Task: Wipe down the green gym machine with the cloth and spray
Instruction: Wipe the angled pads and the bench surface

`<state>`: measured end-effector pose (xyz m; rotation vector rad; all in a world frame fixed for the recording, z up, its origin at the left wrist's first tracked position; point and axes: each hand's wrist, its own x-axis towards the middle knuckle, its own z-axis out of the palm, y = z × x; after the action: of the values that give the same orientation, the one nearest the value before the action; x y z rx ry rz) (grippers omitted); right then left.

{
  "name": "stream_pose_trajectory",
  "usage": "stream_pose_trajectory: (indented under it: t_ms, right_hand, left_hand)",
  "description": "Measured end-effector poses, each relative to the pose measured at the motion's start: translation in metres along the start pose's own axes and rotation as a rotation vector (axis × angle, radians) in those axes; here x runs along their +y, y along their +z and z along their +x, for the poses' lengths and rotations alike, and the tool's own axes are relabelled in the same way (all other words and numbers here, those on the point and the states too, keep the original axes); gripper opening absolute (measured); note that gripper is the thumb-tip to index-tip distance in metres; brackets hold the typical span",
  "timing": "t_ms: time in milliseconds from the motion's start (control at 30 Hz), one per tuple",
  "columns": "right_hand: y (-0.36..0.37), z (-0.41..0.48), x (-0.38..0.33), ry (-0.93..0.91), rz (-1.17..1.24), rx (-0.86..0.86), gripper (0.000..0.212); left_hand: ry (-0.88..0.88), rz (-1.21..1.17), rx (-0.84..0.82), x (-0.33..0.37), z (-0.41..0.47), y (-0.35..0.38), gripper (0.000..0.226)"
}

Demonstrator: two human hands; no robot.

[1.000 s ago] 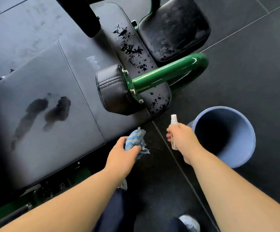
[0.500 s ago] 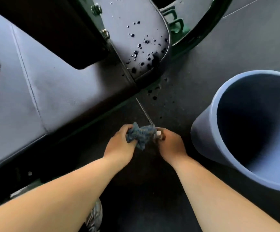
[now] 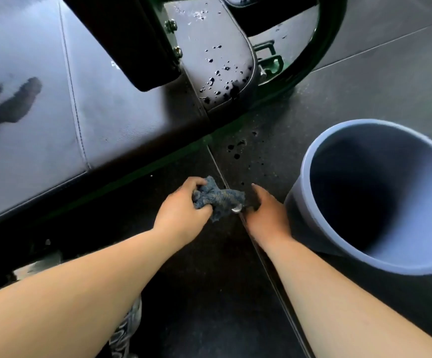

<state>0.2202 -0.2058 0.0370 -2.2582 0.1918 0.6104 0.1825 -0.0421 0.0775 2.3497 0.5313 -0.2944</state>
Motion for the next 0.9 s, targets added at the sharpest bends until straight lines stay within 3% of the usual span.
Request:
stream_pose_trajectory:
  t_ms: [100, 200, 267, 300, 400, 434, 500, 567, 634, 734, 801, 901]
  right_hand:
    - [-0.022, -0.027, -0.029, -0.005, 0.365, 0.068, 0.034]
    - [-0.039, -0.036, -0.07, 0.074, 0.923, -0.161, 0.029]
    - [-0.054, -0.032, -0.099, -0.008, 0.994, -0.051, 0.012]
    - [-0.064, -0.027, -0.113, -0.076, 0.91, 0.12, 0.01]
    - [-0.093, -0.01, -0.146, -0.238, 0.72, 0.579, 0.011]
    - [-0.1, -0.002, -0.155, -0.351, 0.665, 0.599, 0.01]
    - [-0.098, 0.015, -0.168, -0.588, 0.317, 0.436, 0.021]
    - [-0.083, 0.03, -0.168, -0.75, -0.159, 0.275, 0.032]
    - [-0.077, 0.043, -0.161, -0.882, -0.389, 0.308, 0.032]
    - [-0.089, 0.061, -0.165, -0.973, -0.512, 0.323, 0.03]
    - [-0.09, 0.088, -0.192, -0.906, -0.539, 0.321, 0.029]
    - [-0.077, 0.099, -0.218, -0.789, -0.494, 0.39, 0.031]
  left_hand:
    - [0.072, -0.031, 0.116, 0.027, -0.015, -0.014, 0.039]
    - [0.144, -0.174, 0.122, 0.056, -0.022, -0.033, 0.03]
    - [0.207, -0.251, 0.109, 0.073, -0.02, -0.052, 0.018]
    - [0.228, -0.284, 0.137, 0.079, -0.018, -0.064, 0.011]
    - [0.143, -0.314, 0.365, 0.079, -0.003, -0.096, 0.019]
    - [0.083, -0.27, 0.452, 0.075, 0.004, -0.106, 0.017]
    - [-0.024, -0.17, 0.553, 0.064, 0.024, -0.121, 0.017]
    - [-0.049, -0.078, 0.509, 0.058, 0.046, -0.128, 0.023]
    - [-0.005, 0.03, 0.423, 0.06, 0.063, -0.128, 0.029]
    - [0.1, 0.155, 0.42, 0.059, 0.076, -0.124, 0.027]
    - [0.131, 0.182, 0.453, 0.055, 0.08, -0.125, 0.021]
    - [0.092, 0.116, 0.449, 0.054, 0.082, -0.126, 0.029]
